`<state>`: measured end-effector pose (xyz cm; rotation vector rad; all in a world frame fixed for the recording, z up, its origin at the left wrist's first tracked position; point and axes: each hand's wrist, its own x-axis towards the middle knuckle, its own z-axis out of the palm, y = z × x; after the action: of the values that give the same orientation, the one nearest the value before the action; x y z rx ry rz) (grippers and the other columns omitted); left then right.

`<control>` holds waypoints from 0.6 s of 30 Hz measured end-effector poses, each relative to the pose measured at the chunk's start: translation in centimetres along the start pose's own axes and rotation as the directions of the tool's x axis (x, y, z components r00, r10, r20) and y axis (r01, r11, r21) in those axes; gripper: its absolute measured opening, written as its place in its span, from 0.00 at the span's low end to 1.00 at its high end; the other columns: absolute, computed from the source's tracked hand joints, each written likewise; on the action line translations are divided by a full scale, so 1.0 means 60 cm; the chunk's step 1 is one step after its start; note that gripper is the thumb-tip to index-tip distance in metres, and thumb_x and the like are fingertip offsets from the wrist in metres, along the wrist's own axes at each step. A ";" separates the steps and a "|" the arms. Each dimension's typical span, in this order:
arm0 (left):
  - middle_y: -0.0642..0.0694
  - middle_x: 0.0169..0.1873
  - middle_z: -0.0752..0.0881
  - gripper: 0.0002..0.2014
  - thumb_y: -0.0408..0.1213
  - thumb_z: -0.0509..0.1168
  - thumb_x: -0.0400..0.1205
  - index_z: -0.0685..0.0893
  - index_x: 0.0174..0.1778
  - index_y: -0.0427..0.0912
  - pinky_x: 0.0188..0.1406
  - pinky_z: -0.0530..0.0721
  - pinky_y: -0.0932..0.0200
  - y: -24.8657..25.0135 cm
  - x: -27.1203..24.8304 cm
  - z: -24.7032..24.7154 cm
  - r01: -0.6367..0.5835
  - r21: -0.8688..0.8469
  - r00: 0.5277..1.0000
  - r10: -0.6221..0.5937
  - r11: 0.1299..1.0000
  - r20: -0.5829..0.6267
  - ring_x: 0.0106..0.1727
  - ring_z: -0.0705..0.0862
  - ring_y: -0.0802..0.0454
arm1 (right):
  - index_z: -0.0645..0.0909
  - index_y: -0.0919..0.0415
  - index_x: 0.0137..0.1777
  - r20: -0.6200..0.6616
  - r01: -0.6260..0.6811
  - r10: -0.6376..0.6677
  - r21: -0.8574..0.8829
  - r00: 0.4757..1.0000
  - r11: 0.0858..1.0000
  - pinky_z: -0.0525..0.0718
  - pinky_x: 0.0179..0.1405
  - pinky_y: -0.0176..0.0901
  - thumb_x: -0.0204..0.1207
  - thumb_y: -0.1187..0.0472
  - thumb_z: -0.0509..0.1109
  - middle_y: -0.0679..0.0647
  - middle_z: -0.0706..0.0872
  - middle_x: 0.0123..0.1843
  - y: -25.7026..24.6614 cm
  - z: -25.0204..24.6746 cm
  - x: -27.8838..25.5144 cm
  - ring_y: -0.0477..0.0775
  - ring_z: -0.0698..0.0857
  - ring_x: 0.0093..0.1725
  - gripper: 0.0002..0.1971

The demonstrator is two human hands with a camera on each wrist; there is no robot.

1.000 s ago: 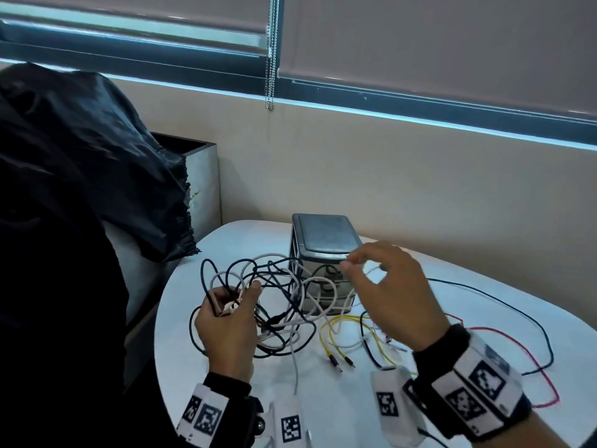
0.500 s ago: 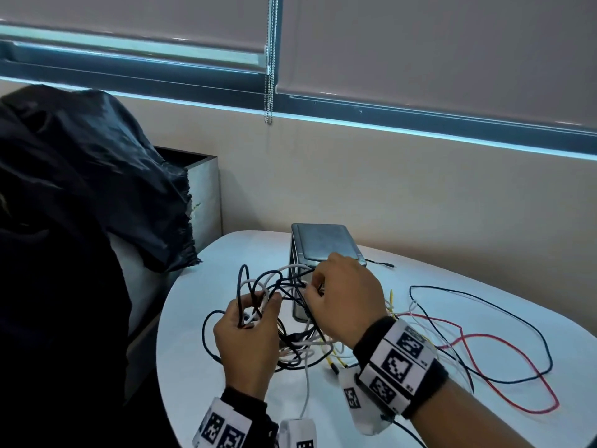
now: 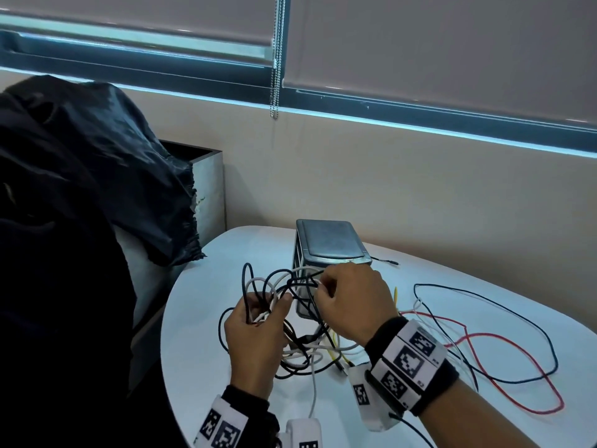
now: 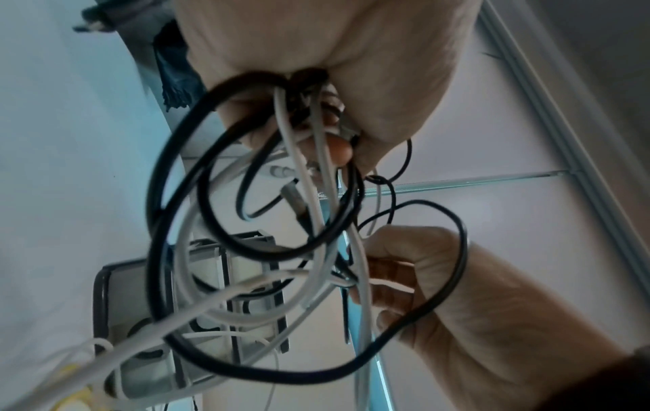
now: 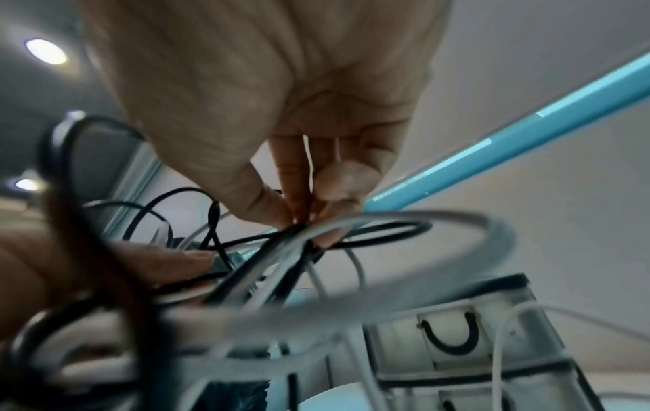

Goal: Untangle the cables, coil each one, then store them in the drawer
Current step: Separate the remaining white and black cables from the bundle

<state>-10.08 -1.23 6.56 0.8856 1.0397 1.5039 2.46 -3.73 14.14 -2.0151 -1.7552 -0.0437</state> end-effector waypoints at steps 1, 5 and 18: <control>0.47 0.29 0.82 0.11 0.32 0.80 0.74 0.82 0.38 0.38 0.19 0.75 0.61 -0.002 0.002 -0.001 -0.010 0.012 1.000 0.010 1.000 0.000 0.21 0.72 0.53 | 0.84 0.56 0.38 -0.011 -0.003 0.002 -0.015 1.000 1.000 0.79 0.34 0.41 0.74 0.55 0.64 0.49 0.86 0.34 0.000 0.001 0.001 0.51 0.82 0.35 0.09; 0.52 0.25 0.84 0.11 0.33 0.80 0.73 0.83 0.37 0.40 0.24 0.76 0.58 -0.008 0.004 -0.003 -0.015 0.057 1.000 0.015 0.998 -0.015 0.25 0.75 0.48 | 0.80 0.57 0.35 -0.080 -0.043 0.044 0.012 0.996 0.999 0.79 0.34 0.45 0.73 0.57 0.64 0.51 0.84 0.32 0.003 0.012 0.006 0.55 0.81 0.35 0.08; 0.48 0.27 0.82 0.08 0.27 0.72 0.78 0.86 0.36 0.43 0.25 0.74 0.61 0.005 0.001 0.009 0.170 -0.019 0.972 -0.164 0.985 0.166 0.26 0.77 0.51 | 0.78 0.58 0.50 -0.176 -0.061 0.063 0.017 0.982 0.998 0.67 0.33 0.45 0.83 0.60 0.58 0.58 0.87 0.39 0.023 0.026 0.021 0.63 0.79 0.37 0.07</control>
<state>-9.66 -1.13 7.03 0.8613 0.9418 1.2822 3.58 -2.13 12.72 -1.9902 -1.5788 -0.1864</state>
